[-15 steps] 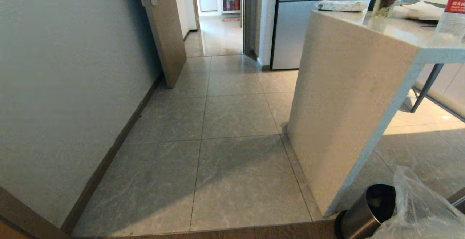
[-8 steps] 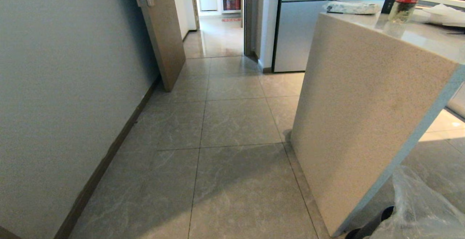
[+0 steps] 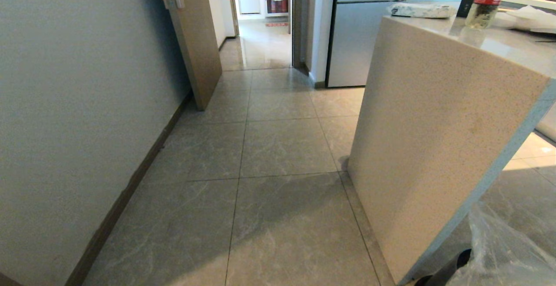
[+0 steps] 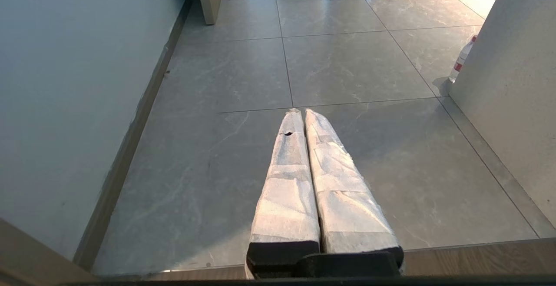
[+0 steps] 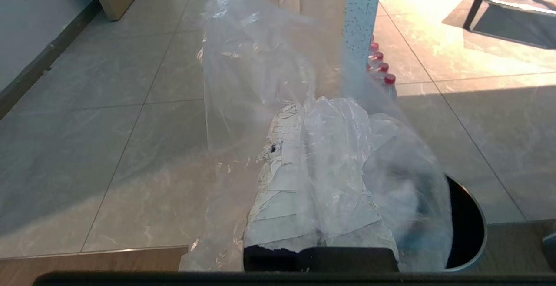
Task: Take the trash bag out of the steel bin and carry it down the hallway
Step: Put the trash bag at the door
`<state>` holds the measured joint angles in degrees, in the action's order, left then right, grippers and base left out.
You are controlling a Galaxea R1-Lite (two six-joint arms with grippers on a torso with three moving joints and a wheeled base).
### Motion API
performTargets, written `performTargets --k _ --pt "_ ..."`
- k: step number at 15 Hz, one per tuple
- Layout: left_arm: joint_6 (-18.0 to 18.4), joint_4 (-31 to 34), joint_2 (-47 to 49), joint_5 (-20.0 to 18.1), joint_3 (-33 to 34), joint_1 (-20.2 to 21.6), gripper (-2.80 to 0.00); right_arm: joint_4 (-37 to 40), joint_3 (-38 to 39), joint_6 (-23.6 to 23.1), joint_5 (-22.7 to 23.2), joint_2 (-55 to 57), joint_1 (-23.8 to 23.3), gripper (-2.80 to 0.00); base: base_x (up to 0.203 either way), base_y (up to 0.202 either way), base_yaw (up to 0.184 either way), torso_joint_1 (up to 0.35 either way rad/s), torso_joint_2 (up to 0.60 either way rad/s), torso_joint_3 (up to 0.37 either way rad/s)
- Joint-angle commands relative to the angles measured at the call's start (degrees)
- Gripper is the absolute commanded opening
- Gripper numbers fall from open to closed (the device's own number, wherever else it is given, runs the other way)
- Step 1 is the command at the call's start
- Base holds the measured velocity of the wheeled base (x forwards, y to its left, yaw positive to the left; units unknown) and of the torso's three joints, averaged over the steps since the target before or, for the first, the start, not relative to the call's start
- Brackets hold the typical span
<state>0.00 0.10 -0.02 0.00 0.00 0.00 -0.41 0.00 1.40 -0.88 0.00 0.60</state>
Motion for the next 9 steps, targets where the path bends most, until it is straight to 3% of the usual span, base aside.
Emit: performTargets --k 1,6,9 --pt "0.0 -0.01 0.02 0.0 0.0 0.0 -2.8 -0.02 0.09 0.0 0.0 0.09 0.03 -2.8 0.0 0.0 0.0 0.0 0.0 0.0" --pt "-0.09 -0.01 0.02 0.0 0.0 0.0 -2.8 -0.02 0.09 0.0 0.0 0.09 0.1 -2.8 0.0 0.0 0.0 0.0 0.0 0.0" --pt "-0.18 -0.01 0.02 0.0 0.0 0.0 -2.8 -0.02 0.09 0.0 0.0 0.09 0.02 -2.8 -0.001 0.093 0.004 0.002 0.0 0.002"
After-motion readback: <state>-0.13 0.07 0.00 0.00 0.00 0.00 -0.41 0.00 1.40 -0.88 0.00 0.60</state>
